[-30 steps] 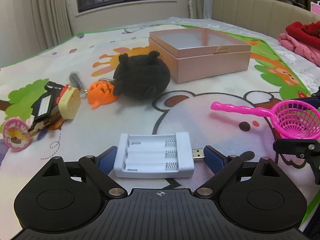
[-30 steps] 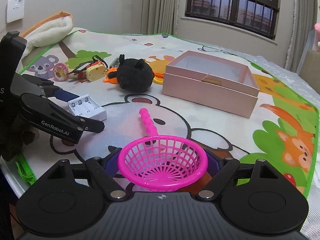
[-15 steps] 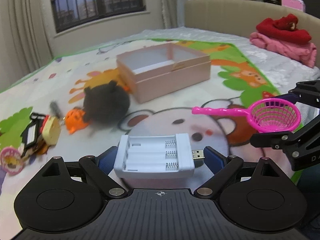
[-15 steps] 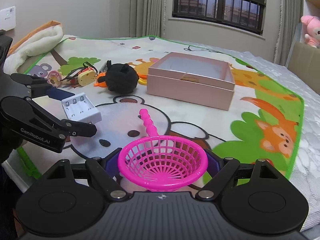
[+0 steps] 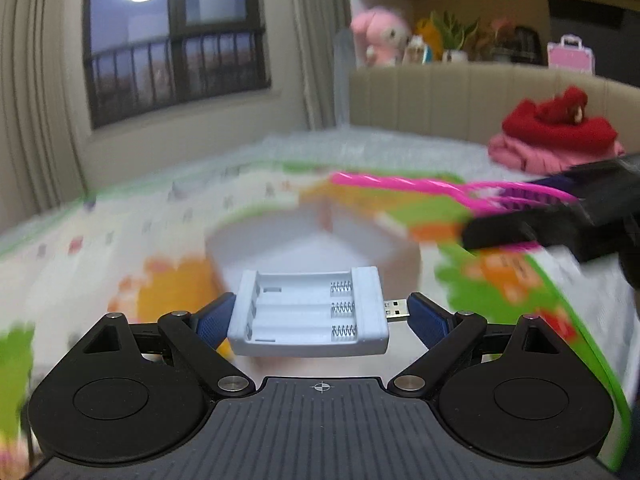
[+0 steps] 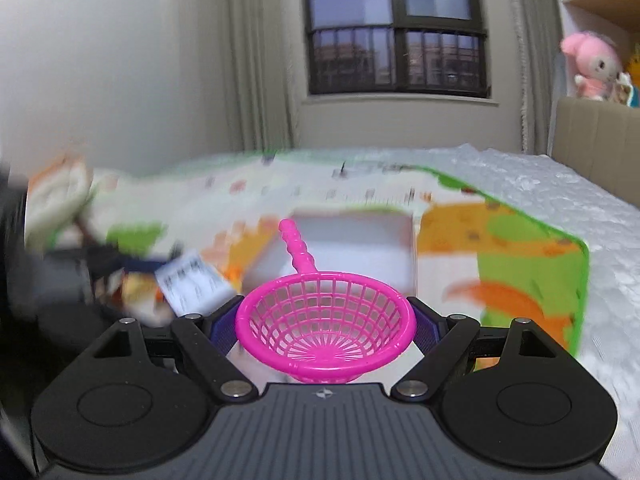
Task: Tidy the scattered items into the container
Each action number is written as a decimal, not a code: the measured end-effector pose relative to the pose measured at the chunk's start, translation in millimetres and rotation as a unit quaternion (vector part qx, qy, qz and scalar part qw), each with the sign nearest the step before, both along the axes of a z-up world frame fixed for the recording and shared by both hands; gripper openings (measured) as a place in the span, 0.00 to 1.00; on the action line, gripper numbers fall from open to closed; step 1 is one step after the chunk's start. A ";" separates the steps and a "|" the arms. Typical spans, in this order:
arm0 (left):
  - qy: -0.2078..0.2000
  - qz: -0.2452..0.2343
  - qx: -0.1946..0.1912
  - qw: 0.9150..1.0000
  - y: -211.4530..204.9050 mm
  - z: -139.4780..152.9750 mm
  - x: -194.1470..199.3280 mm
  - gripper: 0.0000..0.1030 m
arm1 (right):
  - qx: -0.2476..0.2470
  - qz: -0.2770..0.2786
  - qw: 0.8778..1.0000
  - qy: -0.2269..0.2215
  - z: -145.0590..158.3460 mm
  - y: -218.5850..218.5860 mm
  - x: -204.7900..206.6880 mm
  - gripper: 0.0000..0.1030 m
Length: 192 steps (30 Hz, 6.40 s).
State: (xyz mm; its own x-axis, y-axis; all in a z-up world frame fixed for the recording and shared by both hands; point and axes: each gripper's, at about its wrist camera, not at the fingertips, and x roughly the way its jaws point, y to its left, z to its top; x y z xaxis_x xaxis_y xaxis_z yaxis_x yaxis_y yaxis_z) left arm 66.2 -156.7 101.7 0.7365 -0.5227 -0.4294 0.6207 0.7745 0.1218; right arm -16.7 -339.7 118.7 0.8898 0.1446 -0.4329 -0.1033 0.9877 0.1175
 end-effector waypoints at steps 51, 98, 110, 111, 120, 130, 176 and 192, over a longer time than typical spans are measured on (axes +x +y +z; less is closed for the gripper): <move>0.147 0.278 -0.114 0.942 233.9 -64.7 -26.8 1.00 | -0.095 0.116 0.986 0.076 -46.6 156.3 28.7 0.64; 0.177 0.109 -0.024 0.978 138.0 -46.8 -56.8 0.53 | 0.023 0.008 0.997 0.069 -131.2 78.2 21.1 1.00; 0.156 0.108 0.010 0.982 121.5 -62.2 -59.7 0.93 | 0.022 0.003 0.998 0.066 -131.0 78.0 20.1 1.00; 0.148 0.110 0.012 0.983 120.4 -62.7 -60.0 0.94 | 0.021 0.003 0.997 0.068 -130.2 78.2 21.0 1.00; 0.161 0.140 0.023 0.977 107.7 -84.7 -44.1 1.00 | -0.026 -0.004 0.999 0.032 -96.2 80.3 36.5 1.00; 0.157 0.140 0.030 0.977 105.8 -93.6 -44.9 1.00 | -0.075 0.024 0.994 0.079 -108.3 98.5 54.6 0.72; 0.160 0.135 0.042 0.977 86.7 -87.1 -34.8 1.00 | 0.001 -0.115 0.991 0.068 -76.9 -43.5 -5.5 0.87; 0.082 0.190 0.038 0.978 61.0 -55.6 11.8 1.00 | -0.031 -0.015 0.999 0.039 -103.9 37.7 -13.4 0.92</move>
